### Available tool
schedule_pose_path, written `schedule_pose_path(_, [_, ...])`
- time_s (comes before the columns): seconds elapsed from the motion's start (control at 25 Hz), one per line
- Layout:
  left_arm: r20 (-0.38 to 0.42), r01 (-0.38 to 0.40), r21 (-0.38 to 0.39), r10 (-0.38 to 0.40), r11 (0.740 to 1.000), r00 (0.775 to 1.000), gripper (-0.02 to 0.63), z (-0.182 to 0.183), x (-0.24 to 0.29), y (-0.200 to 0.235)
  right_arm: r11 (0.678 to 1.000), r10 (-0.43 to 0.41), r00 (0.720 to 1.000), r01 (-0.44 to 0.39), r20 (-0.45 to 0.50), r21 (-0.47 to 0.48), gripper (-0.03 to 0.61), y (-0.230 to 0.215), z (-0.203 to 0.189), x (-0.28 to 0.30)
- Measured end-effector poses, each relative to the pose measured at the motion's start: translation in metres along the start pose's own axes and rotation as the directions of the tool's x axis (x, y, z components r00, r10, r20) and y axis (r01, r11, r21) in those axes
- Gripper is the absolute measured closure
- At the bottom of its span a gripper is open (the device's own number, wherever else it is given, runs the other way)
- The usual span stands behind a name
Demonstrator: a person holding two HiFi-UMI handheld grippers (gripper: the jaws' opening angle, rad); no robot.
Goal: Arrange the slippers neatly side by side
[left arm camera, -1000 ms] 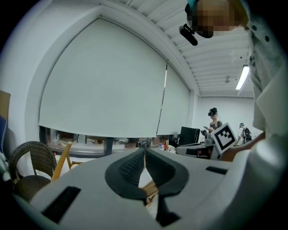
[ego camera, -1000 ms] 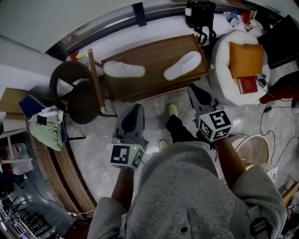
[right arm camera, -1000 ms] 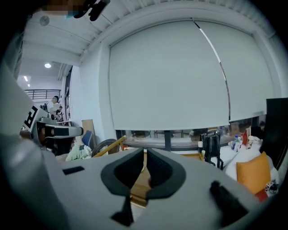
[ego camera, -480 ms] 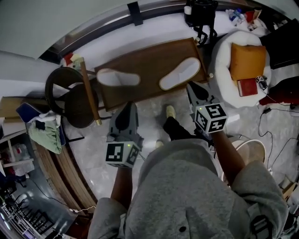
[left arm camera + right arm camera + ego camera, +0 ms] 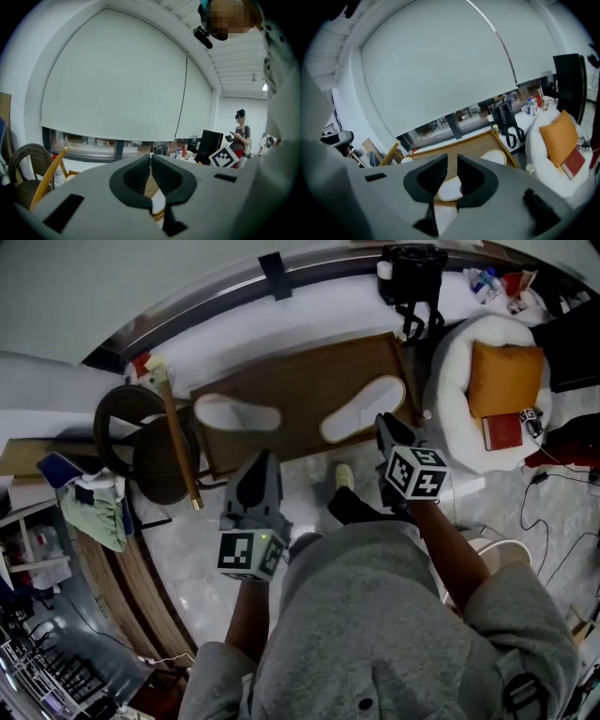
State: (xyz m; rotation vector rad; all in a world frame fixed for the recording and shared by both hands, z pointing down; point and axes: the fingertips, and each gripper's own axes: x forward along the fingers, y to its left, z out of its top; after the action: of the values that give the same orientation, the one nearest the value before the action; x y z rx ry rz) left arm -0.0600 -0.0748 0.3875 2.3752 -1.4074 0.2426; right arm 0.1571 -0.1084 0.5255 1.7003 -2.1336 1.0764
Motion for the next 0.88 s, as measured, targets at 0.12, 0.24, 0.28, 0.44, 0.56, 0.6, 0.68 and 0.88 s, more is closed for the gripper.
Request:
schedule_pose_path(0.12, [0.002, -0.017, 0.001, 0.017, 1.000, 1.000, 0.591, 0.005, 0.008, 0.002, 0.998, 0.006, 0.998, -0.001, -0.069, 0.066, 0.483, -0.008, -0.016, 0.024])
schedule_pose_path(0.24, [-0.010, -0.036, 0.000, 0.036, 0.999, 0.999, 0.591, 0.005, 0.013, 0.003, 0.992, -0.029, 0.993, 0.043, -0.115, 0.119, 0.463, -0.022, -0.029, 0.044])
schedule_pose_path(0.28, [-0.018, -0.043, -0.002, 0.043, 0.999, 0.999, 0.591, 0.005, 0.015, 0.004, 0.988, -0.049, 0.991, 0.067, -0.128, 0.139, 0.460, -0.027, -0.034, 0.051])
schedule_pose_path(0.44, [-0.043, -0.086, -0.026, 0.085, 0.996, 0.995, 0.591, 0.008, 0.022, 0.009, 0.960, -0.139, 0.974, 0.176, -0.177, 0.216, 0.453, -0.051, -0.052, 0.074])
schedule_pose_path(0.56, [-0.028, -0.104, -0.023, 0.104, 0.994, 0.994, 0.591, 0.010, 0.028, 0.012, 0.948, -0.148, 0.969, 0.196, -0.197, 0.251, 0.448, -0.058, -0.061, 0.092])
schedule_pose_path(0.6, [-0.027, -0.109, -0.019, 0.108, 0.994, 0.994, 0.591, 0.010, 0.029, 0.014, 0.944, -0.152, 0.968, 0.203, -0.200, 0.262, 0.446, -0.060, -0.063, 0.097])
schedule_pose_path(0.68, [-0.040, -0.117, -0.015, 0.116, 0.993, 0.992, 0.591, 0.008, 0.031, 0.016, 0.936, -0.165, 0.964, 0.219, -0.208, 0.276, 0.445, -0.062, -0.065, 0.104])
schedule_pose_path(0.88, [-0.080, -0.119, -0.004, 0.118, 0.993, 0.990, 0.591, 0.005, 0.040, 0.014, 0.893, -0.225, 0.940, 0.305, -0.258, 0.332, 0.445, -0.073, -0.080, 0.114])
